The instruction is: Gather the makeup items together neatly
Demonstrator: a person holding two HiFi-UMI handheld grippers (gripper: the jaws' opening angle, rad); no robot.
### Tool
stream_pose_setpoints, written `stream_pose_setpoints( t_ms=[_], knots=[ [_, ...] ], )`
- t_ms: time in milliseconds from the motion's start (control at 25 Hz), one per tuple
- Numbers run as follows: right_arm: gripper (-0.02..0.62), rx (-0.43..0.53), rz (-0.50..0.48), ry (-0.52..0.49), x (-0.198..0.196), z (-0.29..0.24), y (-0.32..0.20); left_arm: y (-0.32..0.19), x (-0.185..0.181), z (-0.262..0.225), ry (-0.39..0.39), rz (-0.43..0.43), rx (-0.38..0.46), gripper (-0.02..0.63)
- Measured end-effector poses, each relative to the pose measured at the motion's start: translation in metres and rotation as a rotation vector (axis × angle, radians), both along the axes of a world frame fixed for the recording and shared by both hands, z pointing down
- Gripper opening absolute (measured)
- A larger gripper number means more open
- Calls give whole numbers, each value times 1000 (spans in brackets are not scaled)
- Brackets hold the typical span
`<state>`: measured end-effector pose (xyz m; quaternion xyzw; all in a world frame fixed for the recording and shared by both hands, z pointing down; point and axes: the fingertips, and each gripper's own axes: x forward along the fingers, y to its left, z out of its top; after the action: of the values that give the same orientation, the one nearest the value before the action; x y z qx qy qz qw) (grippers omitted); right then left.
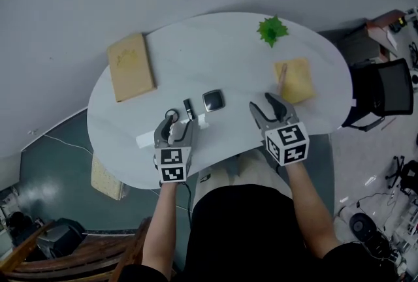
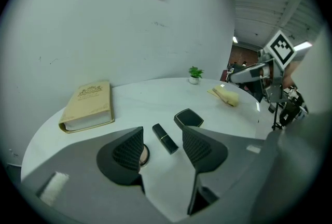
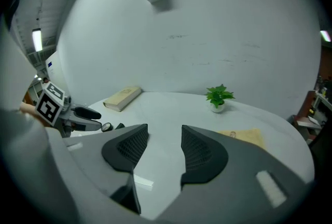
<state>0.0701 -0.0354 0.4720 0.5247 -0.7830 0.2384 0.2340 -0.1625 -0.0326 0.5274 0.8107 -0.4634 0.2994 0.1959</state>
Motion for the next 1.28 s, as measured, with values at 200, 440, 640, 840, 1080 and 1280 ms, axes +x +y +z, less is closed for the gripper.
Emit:
stream_pose_setpoints(
  t_ms=[200,440,640,840,1080,1280],
  knots=[
    [193,-19,100,21,42,16,-12,-1,23,-20,19,-20,32,232],
    [189,-47,167,37,80,34,-26,-4,50,-41,31,-28,62,230],
    [187,-78,183,54,100,53,-33,-4,67,-52,44,-57,78,225],
    [186,-133,190,54,114,78,-34,0,81,-54,52,-80,74,225],
    [152,-177,215,42,127,100,-35,11,98,-51,38,-70,61,225],
    [144,-218,214,43,131,113,-38,14,103,-52,23,-72,61,224]
  ],
)
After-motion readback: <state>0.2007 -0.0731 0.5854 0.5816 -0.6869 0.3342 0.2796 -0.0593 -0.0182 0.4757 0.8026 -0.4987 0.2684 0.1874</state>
